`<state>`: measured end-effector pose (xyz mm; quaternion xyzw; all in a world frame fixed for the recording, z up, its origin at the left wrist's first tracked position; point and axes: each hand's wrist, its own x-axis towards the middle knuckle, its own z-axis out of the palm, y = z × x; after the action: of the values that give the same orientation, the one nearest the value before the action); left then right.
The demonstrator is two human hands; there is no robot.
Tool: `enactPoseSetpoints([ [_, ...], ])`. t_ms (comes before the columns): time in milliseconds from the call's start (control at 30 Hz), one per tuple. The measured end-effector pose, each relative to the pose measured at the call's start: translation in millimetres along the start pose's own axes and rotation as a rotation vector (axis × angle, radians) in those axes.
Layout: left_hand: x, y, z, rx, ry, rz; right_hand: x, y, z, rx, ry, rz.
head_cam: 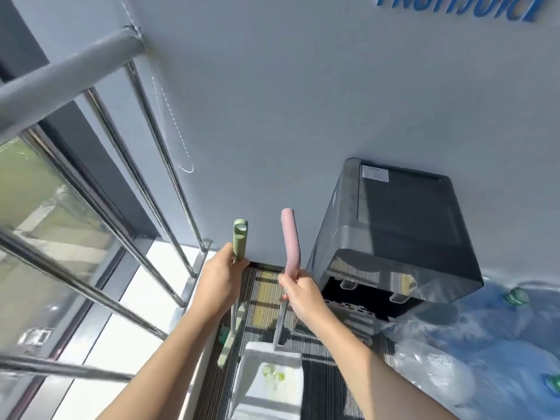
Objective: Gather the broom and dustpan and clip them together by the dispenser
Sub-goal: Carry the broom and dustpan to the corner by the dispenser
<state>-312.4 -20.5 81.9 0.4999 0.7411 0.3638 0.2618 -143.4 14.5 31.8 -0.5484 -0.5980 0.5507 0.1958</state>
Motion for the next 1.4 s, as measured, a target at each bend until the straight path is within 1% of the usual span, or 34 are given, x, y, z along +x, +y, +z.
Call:
enactPoseSetpoints([
  [367,118.0,-44.1,21.8,0.023,-0.052,-0.054,114.8,17.2,14.8,0.042,0.078,0.022],
  [533,176.2,-68.7,40.1,-0.120,-0.093,-0.126,178.0,28.4,27.8,0.026,0.124,0.061],
  [567,183.6,-73.5,43.1,-0.143,-0.073,-0.134,188.6,30.3,28.3,0.017,0.140,0.061],
  [600,192.0,-80.8,45.6,-0.137,-0.047,-0.126,199.7,33.5,29.1,0.010,0.156,0.057],
  [700,216.9,-94.1,50.0,0.039,-0.057,-0.102,230.5,44.8,29.3,-0.019,0.180,0.052],
  [867,250.2,-95.2,64.2,0.060,-0.001,-0.037,266.6,60.6,25.5,0.046,0.217,0.066],
  [1033,275.6,-102.3,71.7,0.139,0.030,-0.045,291.6,71.7,26.8,0.075,0.245,0.051],
  [1200,302.0,-106.7,82.5,0.124,0.033,-0.016,314.4,79.6,29.0,0.102,0.251,0.073],
  [1400,318.6,-122.0,100.9,0.084,0.007,-0.034,330.6,92.1,25.9,0.141,0.255,0.083],
])
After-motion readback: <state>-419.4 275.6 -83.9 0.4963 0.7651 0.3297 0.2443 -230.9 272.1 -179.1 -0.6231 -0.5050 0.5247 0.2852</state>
